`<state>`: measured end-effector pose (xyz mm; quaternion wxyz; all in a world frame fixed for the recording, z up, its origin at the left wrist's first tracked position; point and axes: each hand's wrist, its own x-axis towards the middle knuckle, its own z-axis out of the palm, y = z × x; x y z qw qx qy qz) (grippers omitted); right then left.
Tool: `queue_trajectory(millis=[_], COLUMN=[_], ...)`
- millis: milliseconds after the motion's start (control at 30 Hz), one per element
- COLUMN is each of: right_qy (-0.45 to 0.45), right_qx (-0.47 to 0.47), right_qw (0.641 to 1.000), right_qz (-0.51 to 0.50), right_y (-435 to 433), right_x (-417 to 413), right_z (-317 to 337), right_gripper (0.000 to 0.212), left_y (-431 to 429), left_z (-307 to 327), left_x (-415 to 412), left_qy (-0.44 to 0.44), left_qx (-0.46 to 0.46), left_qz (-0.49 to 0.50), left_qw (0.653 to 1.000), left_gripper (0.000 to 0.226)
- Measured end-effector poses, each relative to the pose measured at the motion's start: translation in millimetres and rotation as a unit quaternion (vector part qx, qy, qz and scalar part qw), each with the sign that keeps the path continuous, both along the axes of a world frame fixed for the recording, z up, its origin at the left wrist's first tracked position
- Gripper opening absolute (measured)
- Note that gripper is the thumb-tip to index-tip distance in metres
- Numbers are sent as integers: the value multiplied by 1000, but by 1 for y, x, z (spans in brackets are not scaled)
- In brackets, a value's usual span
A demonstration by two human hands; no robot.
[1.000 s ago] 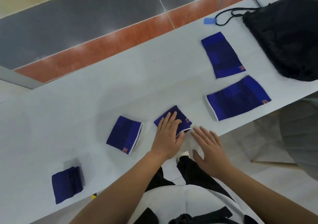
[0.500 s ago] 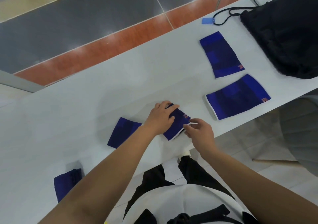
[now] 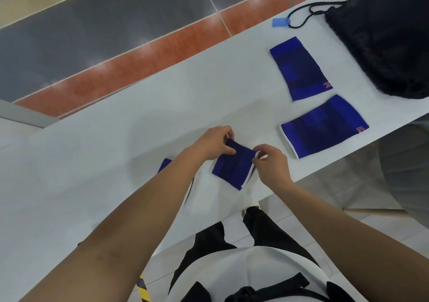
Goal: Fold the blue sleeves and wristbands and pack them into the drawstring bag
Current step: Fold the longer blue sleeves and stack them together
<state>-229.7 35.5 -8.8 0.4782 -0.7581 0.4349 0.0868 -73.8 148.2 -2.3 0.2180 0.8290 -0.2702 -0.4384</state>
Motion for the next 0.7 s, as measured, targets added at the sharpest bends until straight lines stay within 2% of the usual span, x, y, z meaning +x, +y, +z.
queue_trajectory(millis=[167,233,300,367,467,567,700], right_qy=[18,-6,-50,-82,-39,4,4], right_qx=[-72,-137,-234,-301,-322,-319,-336], right_qw=[996,987,956,910,852,818,796], right_qz=[39,83,168,274,412,479,503], right_y=[12,14,14,12,10,2,-4], right_x=[-6,-13,-23,-35,-54,-65,-65], right_z=[-2,-1,-1,-3,-9,-16,-16], right_gripper=[30,36,35,29,42,56,55], left_y=[9,12,19,25,23,19,22], left_z=[-13,-16,-17,-19,-29,-48,-61], left_x=[-9,-15,-27,-45,-74,-81,-71], left_qy=[-31,-69,-163,-264,-292,-281,-292], left_qx=[-41,-61,-110,-137,-62,54,63], left_qz=[14,14,28,27,-53,-94,-109], left_qw=[999,996,980,954,953,954,948], left_gripper=[50,53,46,43,59,68,71])
